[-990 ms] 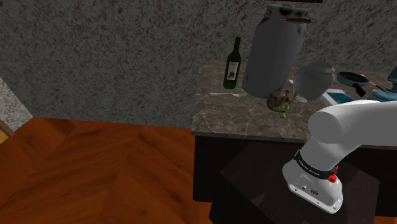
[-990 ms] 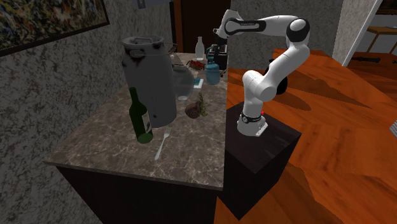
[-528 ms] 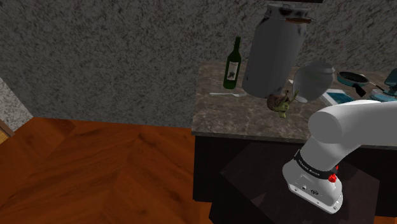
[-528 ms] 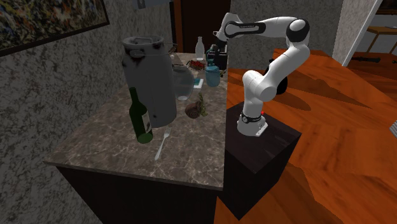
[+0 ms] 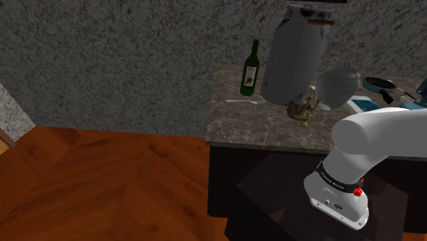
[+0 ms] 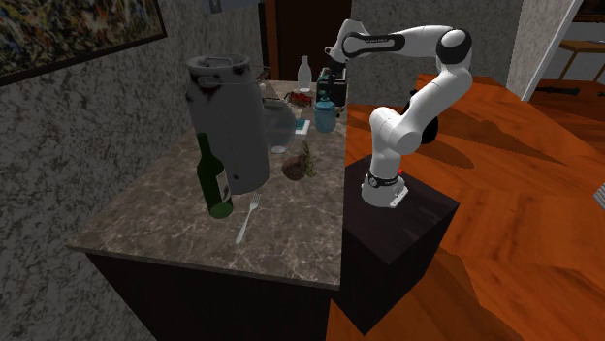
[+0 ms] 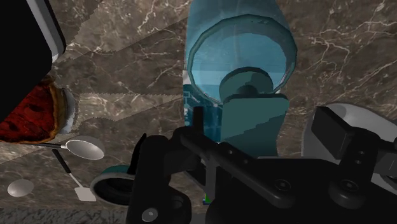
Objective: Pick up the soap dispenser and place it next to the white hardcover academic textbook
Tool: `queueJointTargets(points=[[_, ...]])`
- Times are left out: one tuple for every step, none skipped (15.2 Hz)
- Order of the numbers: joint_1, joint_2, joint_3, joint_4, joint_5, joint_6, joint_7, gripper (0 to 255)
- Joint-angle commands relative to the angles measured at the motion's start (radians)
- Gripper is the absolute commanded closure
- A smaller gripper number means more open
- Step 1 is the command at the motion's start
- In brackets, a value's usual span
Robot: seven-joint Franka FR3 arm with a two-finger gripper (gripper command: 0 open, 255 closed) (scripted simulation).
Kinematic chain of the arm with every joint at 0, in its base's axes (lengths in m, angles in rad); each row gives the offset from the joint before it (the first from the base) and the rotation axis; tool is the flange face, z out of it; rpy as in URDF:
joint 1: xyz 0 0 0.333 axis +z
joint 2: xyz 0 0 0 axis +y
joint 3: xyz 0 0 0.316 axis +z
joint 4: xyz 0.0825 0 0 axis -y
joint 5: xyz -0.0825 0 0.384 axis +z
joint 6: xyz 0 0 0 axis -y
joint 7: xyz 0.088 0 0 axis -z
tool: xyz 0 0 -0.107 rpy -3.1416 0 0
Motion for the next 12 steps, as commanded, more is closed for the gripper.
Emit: queueJointTargets(points=[[0.000,0.000,0.000,0.000,0.000,0.000,0.000,0],[-0.011,-0.003,0.025,0.017,0.013,-0.030,-0.006,0],[-0.022,-0.006,0.049,0.035,0.026,-0.060,-0.012,0],[-0.031,-0.008,0.072,0.055,0.039,-0.089,-0.017,0],[-0.037,-0.009,0.090,0.072,0.048,-0.113,-0.022,0],[-0.037,-0.009,0.090,0.072,0.048,-0.113,-0.022,0],[-0.037,-0.009,0.090,0.072,0.048,-0.113,-0.022,0],[-0.037,-0.009,0.090,0.072,0.048,-0.113,-0.022,0],[-0.037,-0.009,0.090,0.072,0.048,-0.113,-0.022,0],[-0.037,-0.009,0.090,0.072,0.048,-0.113,-0.022,0],[-0.037,-0.009,0.090,0.072,0.048,-0.113,-0.022,0],[-0.037,-0.009,0.090,0.072,0.048,-0.113,-0.022,0]])
